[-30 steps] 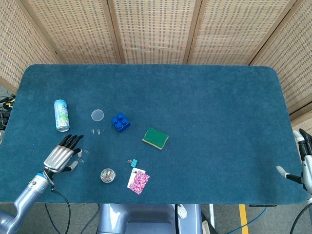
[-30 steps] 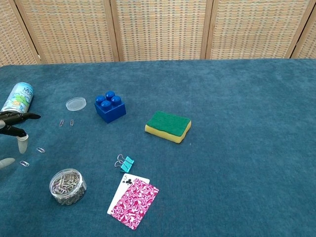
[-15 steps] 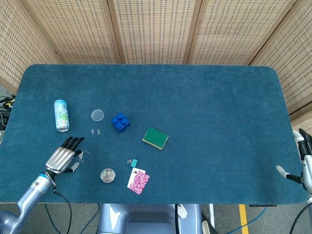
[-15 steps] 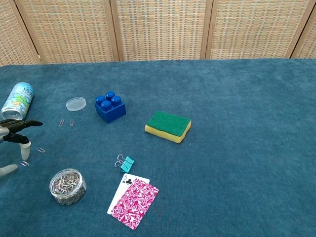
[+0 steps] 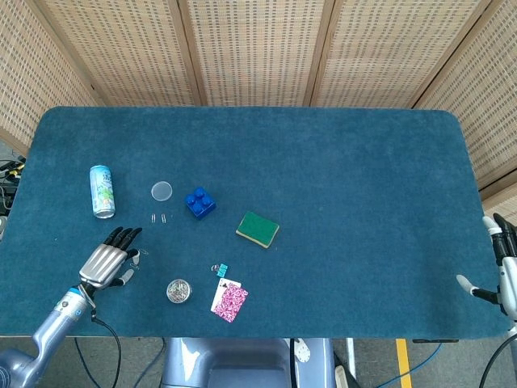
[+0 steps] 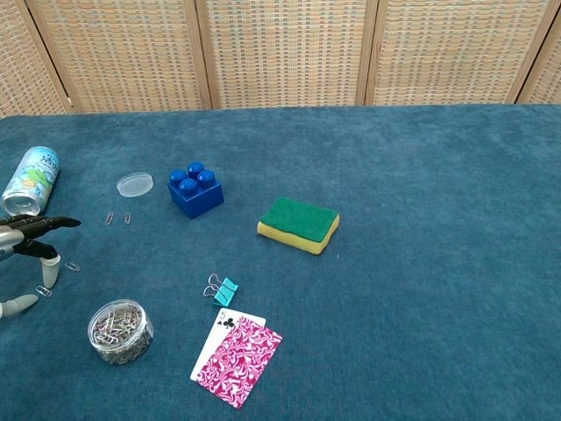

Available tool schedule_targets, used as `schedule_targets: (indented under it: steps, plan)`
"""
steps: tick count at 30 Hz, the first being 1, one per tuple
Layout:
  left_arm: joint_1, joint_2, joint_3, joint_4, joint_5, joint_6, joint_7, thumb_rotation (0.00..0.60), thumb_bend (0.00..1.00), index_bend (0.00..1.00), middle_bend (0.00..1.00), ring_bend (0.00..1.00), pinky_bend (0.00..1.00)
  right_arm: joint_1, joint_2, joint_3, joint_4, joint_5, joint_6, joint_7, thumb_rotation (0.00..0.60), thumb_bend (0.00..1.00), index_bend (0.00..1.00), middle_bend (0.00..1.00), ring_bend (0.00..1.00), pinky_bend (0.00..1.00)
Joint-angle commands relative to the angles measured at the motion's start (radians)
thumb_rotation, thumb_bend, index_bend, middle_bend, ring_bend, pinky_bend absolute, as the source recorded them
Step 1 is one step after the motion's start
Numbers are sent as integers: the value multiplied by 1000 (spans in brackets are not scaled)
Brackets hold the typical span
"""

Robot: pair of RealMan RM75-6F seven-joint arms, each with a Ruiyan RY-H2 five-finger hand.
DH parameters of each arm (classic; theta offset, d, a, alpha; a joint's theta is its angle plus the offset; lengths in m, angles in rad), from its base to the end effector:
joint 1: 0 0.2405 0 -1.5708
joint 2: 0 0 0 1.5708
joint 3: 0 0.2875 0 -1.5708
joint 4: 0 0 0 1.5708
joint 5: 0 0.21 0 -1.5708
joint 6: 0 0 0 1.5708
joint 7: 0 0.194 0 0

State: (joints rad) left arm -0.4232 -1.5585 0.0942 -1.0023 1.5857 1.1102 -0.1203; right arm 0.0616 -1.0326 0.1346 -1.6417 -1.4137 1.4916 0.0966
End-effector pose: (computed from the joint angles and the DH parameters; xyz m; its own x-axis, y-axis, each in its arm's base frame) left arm -0.3472 0.3202 -0.0203 0.5704 0.3104 0.7605 0.8096 -0.3684 -0.4569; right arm -0.3470 -0.2416 0.2241 0.3457 0.0911 0.9339 -0.9372 0.0820 0.3389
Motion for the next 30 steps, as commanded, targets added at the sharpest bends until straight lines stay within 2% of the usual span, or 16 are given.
schedule_targets:
  steps: [1, 19, 30]
  plan:
    - [-1, -3, -1, 2, 0, 0, 2, 600, 386, 486, 0, 0, 0, 0, 0, 0, 0, 0, -1, 0, 600, 0, 0, 0, 0, 0]
    - [-4, -23, -4, 17, -11, -20, 16, 600, 386, 501, 0, 0, 0, 1, 0, -1, 2, 1, -3, 3, 600, 0, 0, 0, 0, 0]
    - [-4, -18, -8, 18, -14, -18, 11, 600, 386, 561, 0, 0, 0, 1, 0, -1, 2, -1, -2, 3, 600, 0, 0, 0, 0, 0]
